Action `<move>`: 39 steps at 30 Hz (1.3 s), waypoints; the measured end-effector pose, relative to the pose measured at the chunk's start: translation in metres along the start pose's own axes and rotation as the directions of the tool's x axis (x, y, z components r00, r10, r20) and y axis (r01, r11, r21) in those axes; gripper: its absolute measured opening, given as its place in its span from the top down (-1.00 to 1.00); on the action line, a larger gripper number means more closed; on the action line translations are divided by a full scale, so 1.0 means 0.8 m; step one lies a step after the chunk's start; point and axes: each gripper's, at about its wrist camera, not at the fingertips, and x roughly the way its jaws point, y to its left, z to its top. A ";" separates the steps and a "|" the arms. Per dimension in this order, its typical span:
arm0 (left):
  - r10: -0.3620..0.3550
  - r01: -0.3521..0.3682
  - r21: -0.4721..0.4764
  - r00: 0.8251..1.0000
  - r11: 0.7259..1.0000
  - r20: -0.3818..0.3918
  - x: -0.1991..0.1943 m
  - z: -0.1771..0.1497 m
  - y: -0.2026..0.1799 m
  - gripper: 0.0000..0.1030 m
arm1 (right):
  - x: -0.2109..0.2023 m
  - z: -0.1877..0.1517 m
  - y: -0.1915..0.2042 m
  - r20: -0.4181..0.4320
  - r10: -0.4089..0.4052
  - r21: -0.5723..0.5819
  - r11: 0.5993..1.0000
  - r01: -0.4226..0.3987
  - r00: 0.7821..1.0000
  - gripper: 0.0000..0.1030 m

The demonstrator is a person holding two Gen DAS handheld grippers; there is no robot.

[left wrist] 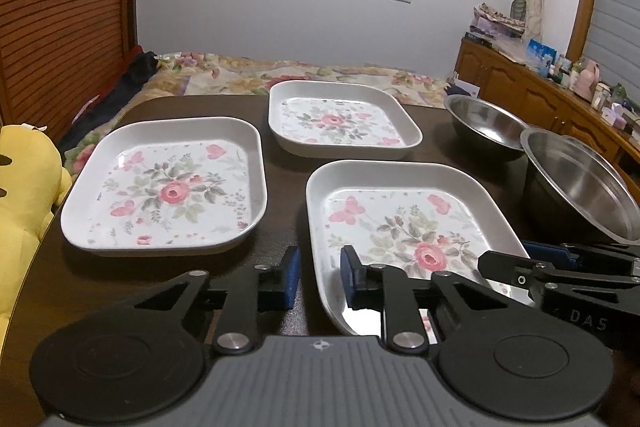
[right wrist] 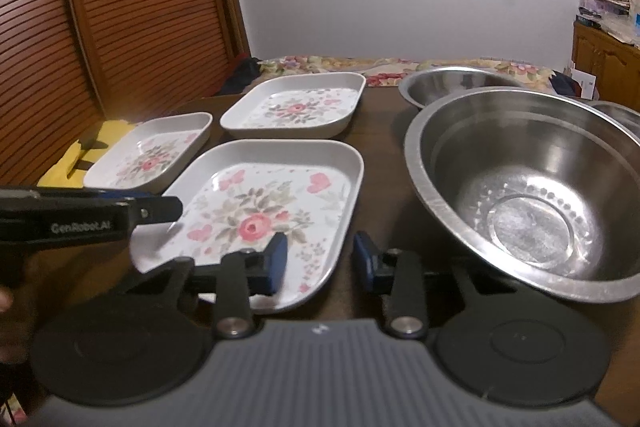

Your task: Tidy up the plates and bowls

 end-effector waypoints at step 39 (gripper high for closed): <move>-0.008 0.008 -0.005 0.998 1.000 0.062 -0.116 -0.063 0.003 0.79 | -0.077 -0.032 0.017 0.030 0.147 -0.031 0.989 -0.146 0.989 0.60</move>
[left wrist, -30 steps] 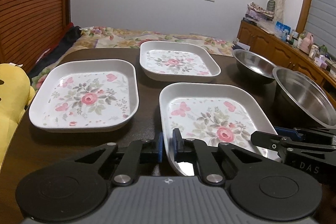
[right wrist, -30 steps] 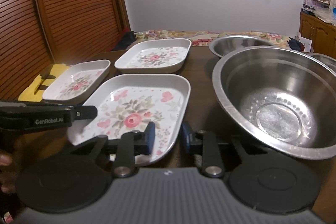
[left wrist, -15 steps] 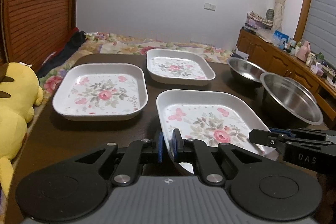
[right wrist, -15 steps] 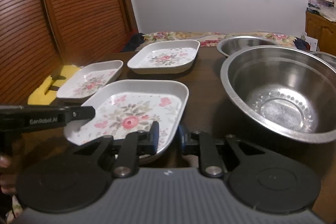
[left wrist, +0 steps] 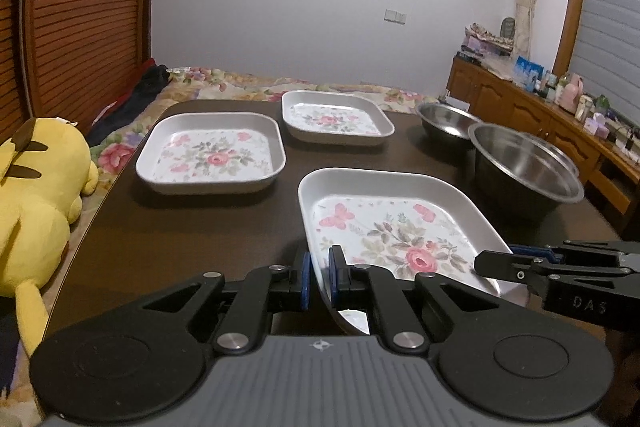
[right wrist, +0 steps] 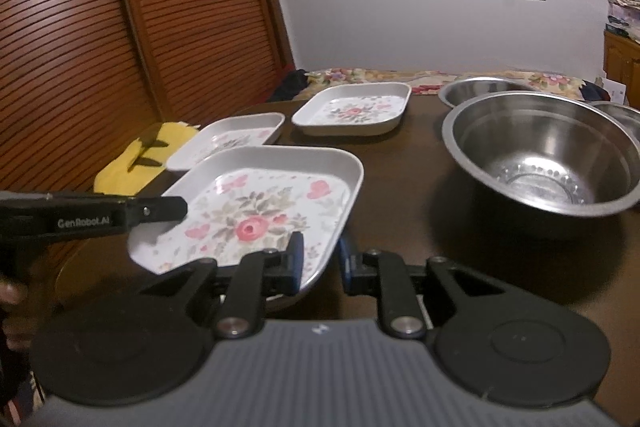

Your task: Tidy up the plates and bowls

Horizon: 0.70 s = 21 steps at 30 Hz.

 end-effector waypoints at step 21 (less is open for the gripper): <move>0.019 -0.021 -0.029 0.998 0.999 -0.054 0.020 -0.023 0.009 0.78 | 0.005 -0.025 0.010 -0.044 0.023 -0.002 1.000 -0.023 0.999 0.60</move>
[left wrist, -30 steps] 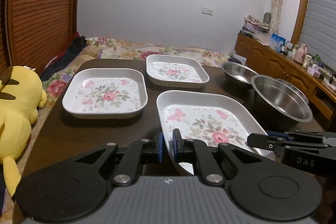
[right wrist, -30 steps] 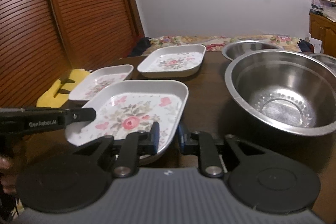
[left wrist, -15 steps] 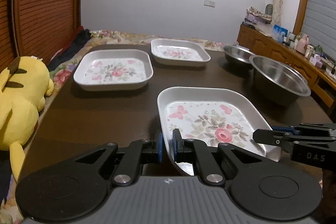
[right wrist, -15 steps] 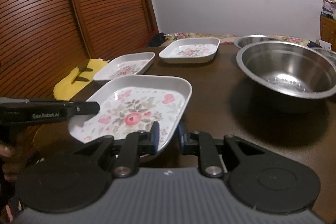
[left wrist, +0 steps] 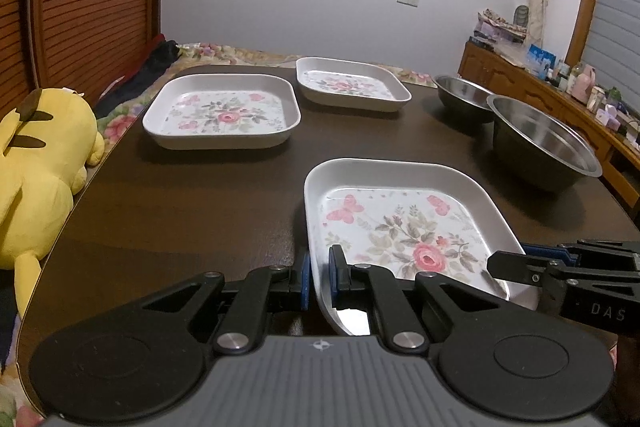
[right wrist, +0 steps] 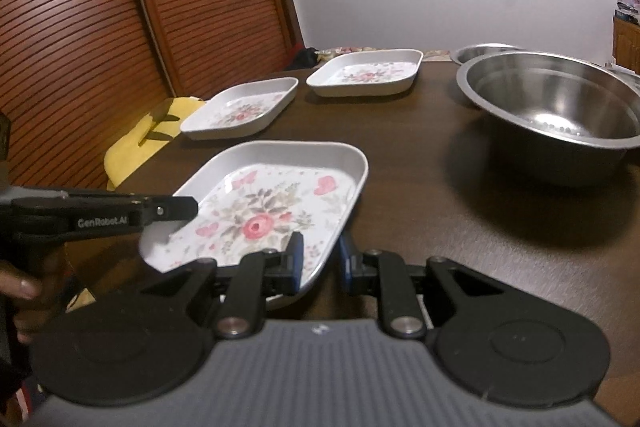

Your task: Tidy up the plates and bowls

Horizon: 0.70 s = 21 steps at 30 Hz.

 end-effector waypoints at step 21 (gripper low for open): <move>0.023 -0.023 -0.008 0.998 1.000 0.051 -0.013 0.024 0.010 0.40 | -0.019 0.021 -0.004 0.086 -0.008 -0.039 0.999 0.012 0.996 0.56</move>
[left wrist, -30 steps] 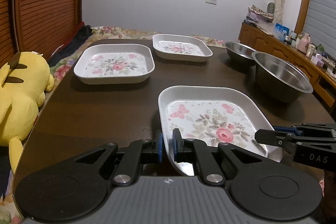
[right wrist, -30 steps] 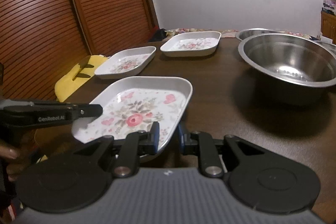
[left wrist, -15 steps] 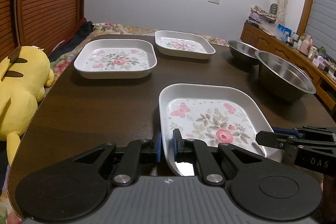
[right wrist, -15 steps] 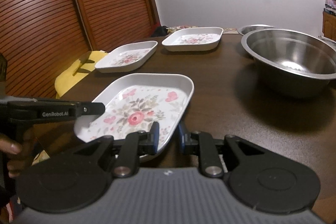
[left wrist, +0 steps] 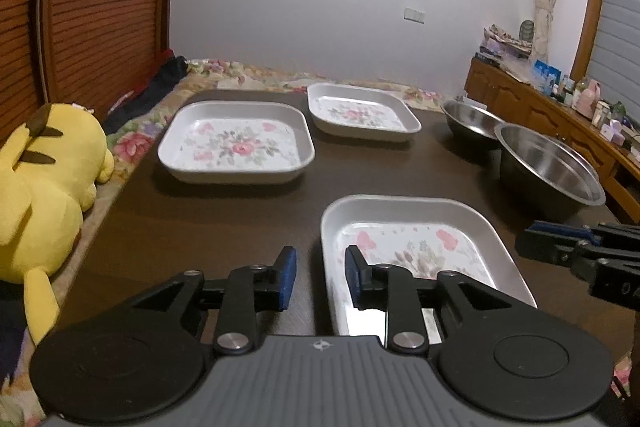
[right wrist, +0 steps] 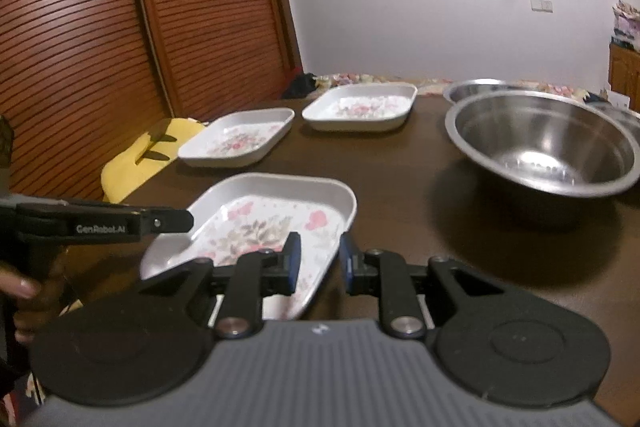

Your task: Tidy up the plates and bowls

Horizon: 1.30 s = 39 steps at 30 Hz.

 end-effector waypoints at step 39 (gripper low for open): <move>0.037 -0.037 -0.004 0.999 0.999 -0.001 0.113 0.109 0.164 0.11 | 0.187 0.138 0.071 -0.210 0.126 -0.139 0.978 -0.157 0.970 0.22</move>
